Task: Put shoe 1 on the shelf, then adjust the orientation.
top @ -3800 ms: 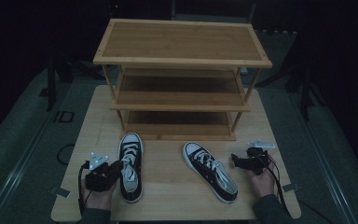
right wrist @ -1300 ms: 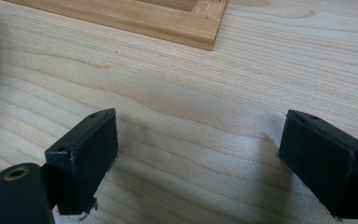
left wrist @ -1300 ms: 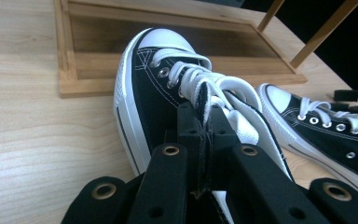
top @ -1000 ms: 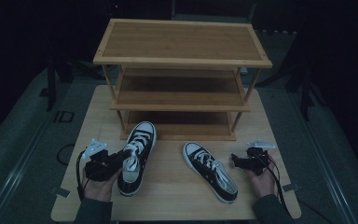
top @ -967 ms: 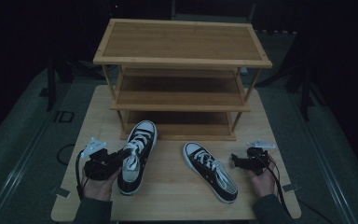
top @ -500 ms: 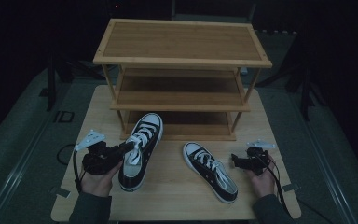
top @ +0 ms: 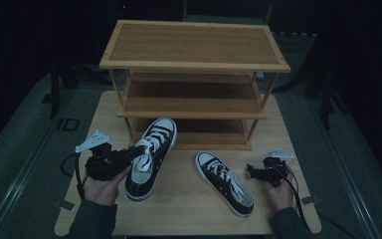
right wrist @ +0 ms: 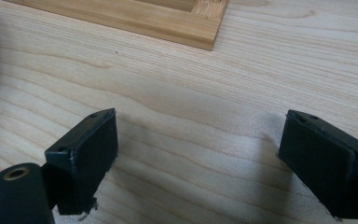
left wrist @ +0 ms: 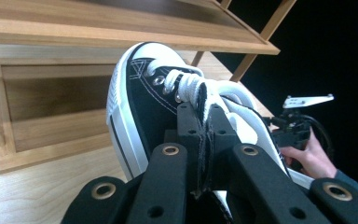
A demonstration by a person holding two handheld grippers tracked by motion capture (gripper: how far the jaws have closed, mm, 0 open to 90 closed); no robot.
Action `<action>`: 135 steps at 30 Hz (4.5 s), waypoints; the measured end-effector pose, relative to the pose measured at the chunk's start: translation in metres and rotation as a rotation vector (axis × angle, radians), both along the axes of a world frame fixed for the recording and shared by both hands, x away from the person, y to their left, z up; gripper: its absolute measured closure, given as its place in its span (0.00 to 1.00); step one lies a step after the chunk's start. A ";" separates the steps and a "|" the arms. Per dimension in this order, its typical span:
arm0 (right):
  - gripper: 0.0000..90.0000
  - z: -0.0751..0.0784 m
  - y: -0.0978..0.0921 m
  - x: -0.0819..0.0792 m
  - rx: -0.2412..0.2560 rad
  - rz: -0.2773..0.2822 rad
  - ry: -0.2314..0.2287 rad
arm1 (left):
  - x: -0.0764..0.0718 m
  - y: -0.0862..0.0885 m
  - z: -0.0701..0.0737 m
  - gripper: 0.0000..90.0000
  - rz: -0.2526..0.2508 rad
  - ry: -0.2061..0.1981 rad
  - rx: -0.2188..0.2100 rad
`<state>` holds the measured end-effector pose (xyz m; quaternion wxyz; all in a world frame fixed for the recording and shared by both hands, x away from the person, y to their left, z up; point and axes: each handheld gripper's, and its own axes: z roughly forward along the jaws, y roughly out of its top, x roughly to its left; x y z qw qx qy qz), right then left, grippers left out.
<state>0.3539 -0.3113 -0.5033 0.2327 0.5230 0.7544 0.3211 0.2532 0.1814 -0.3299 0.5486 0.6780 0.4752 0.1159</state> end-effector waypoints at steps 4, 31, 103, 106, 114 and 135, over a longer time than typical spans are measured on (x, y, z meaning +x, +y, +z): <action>0.12 0.000 0.000 0.000 0.000 0.000 0.000 | -0.003 0.001 0.006 0.97 -0.022 -0.008 -0.022; 0.12 0.000 0.000 0.000 0.000 0.000 -0.001 | 0.045 -0.014 0.037 0.97 0.079 -0.098 -0.095; 0.12 0.000 0.000 0.000 0.000 0.002 -0.001 | 0.204 -0.069 0.004 0.79 0.301 -0.092 -0.127; 0.12 0.000 0.000 0.000 0.000 0.002 -0.001 | 0.197 -0.067 0.004 0.75 0.305 -0.100 -0.126; 0.12 0.000 0.000 0.000 0.001 0.002 -0.002 | 0.170 -0.058 0.009 0.68 0.296 -0.150 -0.143; 0.12 0.000 0.000 0.000 0.000 0.002 -0.001 | 0.105 -0.045 0.009 0.51 0.194 -0.233 -0.069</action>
